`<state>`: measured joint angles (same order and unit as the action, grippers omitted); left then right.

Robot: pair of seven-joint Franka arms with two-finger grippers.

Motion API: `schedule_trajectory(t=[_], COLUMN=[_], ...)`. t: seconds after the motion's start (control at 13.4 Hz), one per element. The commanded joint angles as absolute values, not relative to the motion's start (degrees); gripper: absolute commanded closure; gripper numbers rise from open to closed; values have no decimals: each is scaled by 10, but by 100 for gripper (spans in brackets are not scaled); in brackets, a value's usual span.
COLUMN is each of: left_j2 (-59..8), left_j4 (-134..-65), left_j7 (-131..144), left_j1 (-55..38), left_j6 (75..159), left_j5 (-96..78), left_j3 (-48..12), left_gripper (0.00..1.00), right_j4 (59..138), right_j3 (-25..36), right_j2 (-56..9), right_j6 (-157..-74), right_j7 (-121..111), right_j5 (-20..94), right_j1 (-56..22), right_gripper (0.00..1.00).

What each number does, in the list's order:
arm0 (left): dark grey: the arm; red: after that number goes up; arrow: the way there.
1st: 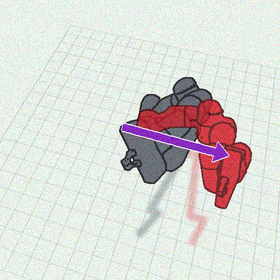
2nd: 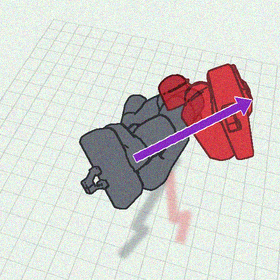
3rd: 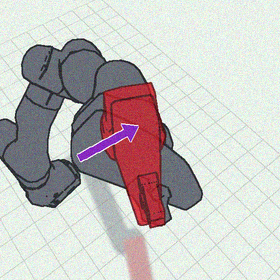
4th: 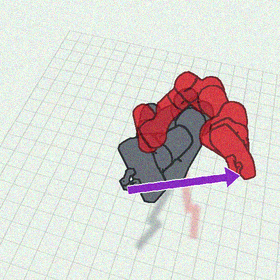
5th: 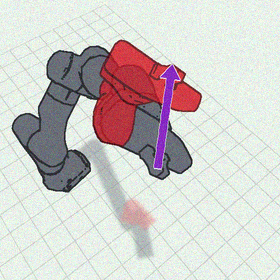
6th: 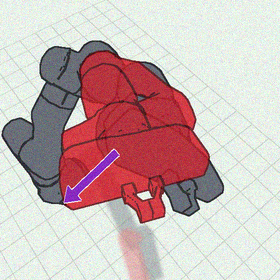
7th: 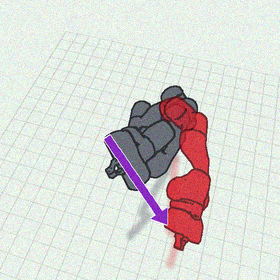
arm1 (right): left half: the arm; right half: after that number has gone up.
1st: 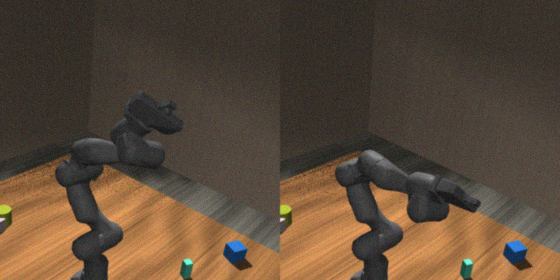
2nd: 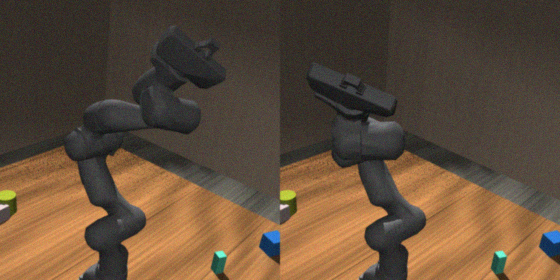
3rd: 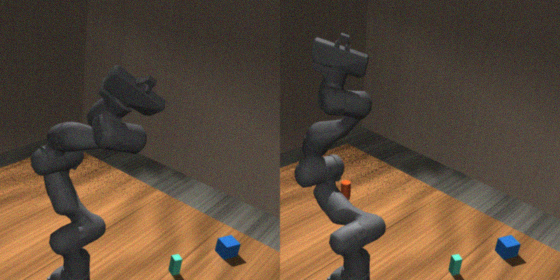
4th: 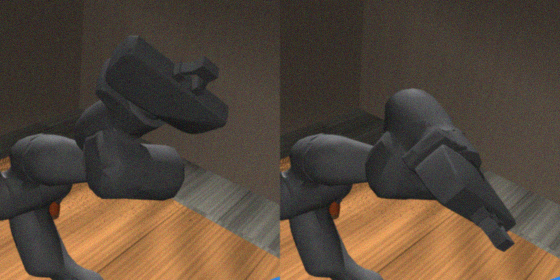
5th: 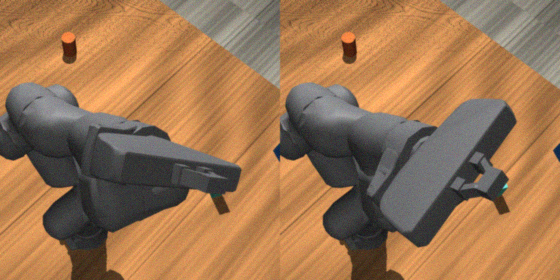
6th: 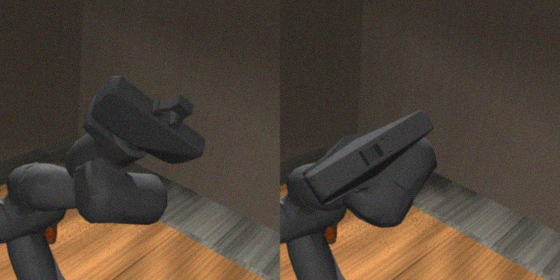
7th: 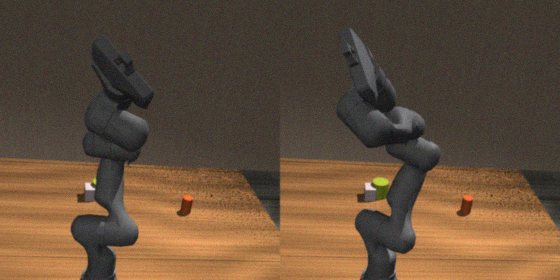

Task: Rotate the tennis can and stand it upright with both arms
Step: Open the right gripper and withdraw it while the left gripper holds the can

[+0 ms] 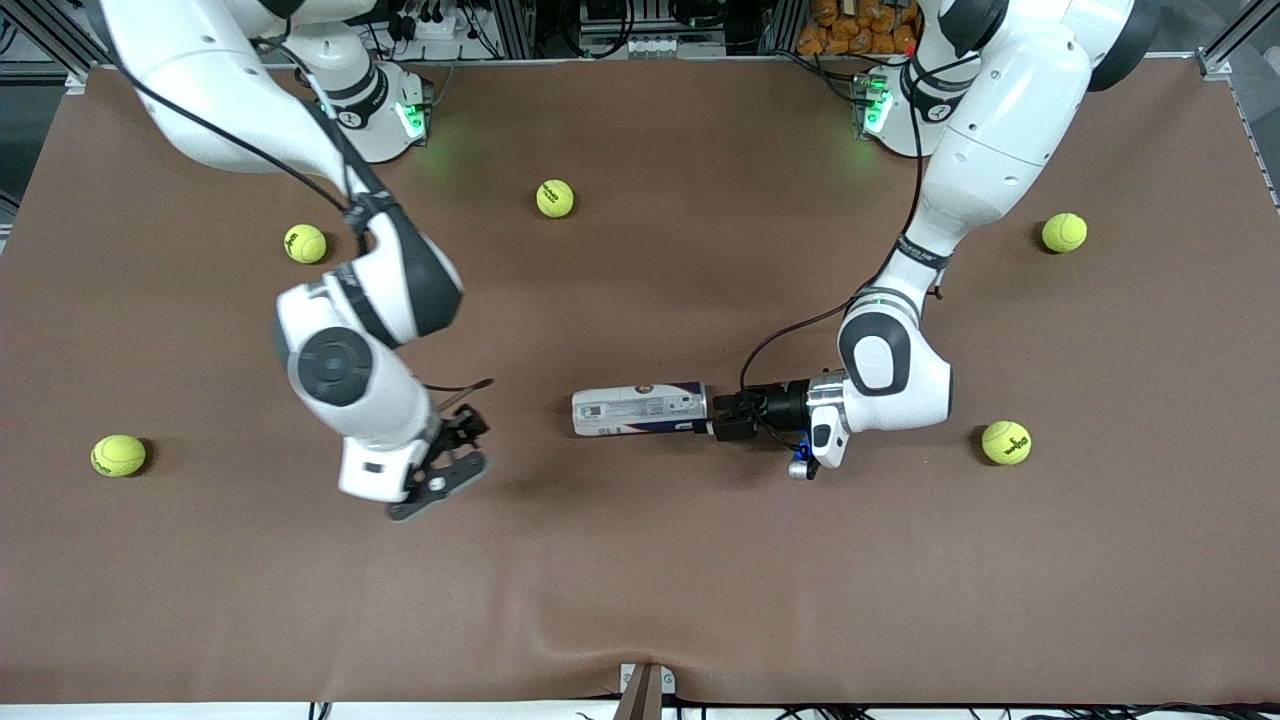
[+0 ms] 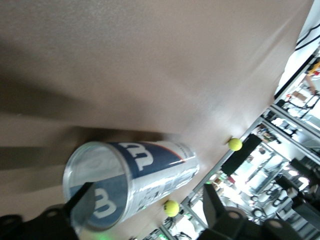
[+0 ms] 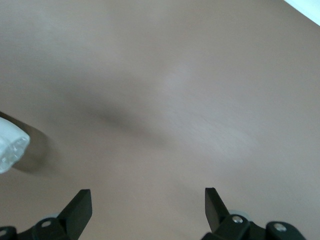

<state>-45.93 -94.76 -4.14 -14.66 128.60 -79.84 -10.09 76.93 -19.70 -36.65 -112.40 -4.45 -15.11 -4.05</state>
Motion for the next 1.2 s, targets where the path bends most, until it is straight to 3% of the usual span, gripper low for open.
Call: schedule_trajectory(t=[0.0, 0.15, 0.22, 0.3, 0.37, 0.75, 1.12], left_j2=[-491, -498, -499, -498, -495, -461, -375], left_j4=[-925, -919, -916, -916, -916, -911, -900], left_j7=[-77, -78, -77, -78, -76, -65, 70], left_j1=[-147, -149, -150, -152, -153, -142, -125], left_j6=[1284, 1281, 1278, 1273, 1271, 1265, 1236], left_j5=[-832, -859, -873, -888, -901, -899, -747], left_j3=[-103, -103, -103, -103, -104, -112, -105], left_gripper=[22, 38, 54, 80, 100, 100, 100], right_j4=[809, 811, 812, 812, 816, 854, 863], right_j3=[-203, -163, -143, -122, -93, 20, 36], right_j2=[-295, -260, -243, -224, -203, -113, -50], right_j6=[-1072, -1038, -1021, -997, -968, -914, -860], right_j7=[-37, -38, -40, -42, -44, -70, -69], right_j5=[-88, -64, -46, -27, -17, 6, 19], right_j1=[1, 8, 8, 6, 1, -41, -9], right_gripper=[0, 0, 0, 0, 0, 0, 0])
